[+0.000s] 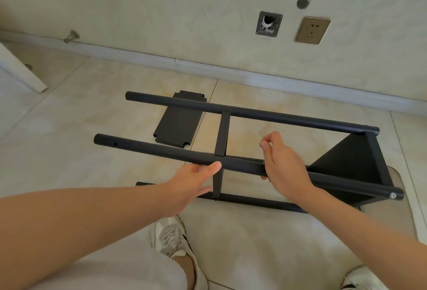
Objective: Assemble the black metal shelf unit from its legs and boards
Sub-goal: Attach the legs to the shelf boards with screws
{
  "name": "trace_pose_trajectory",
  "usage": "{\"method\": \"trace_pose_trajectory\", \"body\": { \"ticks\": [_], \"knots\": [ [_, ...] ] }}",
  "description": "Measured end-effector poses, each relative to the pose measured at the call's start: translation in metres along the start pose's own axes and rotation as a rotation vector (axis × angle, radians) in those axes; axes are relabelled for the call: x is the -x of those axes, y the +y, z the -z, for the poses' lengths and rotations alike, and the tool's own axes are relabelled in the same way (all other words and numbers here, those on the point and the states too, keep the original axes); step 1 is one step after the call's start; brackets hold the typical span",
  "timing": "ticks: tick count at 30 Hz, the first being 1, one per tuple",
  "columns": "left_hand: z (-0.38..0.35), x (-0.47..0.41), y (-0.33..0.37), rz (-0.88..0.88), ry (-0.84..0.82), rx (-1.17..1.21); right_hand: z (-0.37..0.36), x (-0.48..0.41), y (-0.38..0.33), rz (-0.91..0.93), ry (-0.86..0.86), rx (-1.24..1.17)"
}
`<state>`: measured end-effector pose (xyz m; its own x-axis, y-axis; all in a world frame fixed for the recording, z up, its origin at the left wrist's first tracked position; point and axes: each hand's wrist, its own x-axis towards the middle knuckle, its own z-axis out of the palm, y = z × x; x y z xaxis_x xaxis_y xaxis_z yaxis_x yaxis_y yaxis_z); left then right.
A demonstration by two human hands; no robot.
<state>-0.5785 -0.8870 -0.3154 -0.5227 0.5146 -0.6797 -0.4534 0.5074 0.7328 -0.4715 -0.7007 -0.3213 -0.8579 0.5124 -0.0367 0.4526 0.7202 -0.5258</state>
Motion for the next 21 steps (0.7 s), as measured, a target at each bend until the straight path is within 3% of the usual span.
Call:
{"method": "trace_pose_trajectory", "body": {
  "ticks": [4, 7, 11, 13, 15, 18, 21],
  "knots": [
    [0.002, -0.003, 0.005, -0.003, 0.016, -0.134, 0.003, 0.002, -0.002, 0.014, -0.015, 0.008],
    [0.005, -0.003, 0.011, -0.054, 0.092, -0.459, 0.004, 0.002, -0.002, 0.015, -0.019, 0.013],
    [0.010, 0.000, 0.033, -0.317, 0.301, -1.390, 0.004, 0.003, -0.001, 0.032, -0.031, 0.026],
    [0.014, 0.000, 0.045, -0.487, 0.370, -1.683, 0.005, 0.003, 0.000, 0.047, -0.031, 0.026],
    [0.021, -0.004, 0.050, -0.646, 0.379, -1.771, 0.005, 0.004, 0.000, 0.055, -0.027, 0.030],
    [0.030, -0.013, 0.048, -0.873, 0.322, -1.675, 0.004, 0.004, 0.000, 0.058, -0.040, 0.061],
    [0.034, -0.018, 0.049, -0.840, 0.194, -1.646, 0.004, 0.002, 0.001, 0.078, -0.077, 0.161]
  ]
}}
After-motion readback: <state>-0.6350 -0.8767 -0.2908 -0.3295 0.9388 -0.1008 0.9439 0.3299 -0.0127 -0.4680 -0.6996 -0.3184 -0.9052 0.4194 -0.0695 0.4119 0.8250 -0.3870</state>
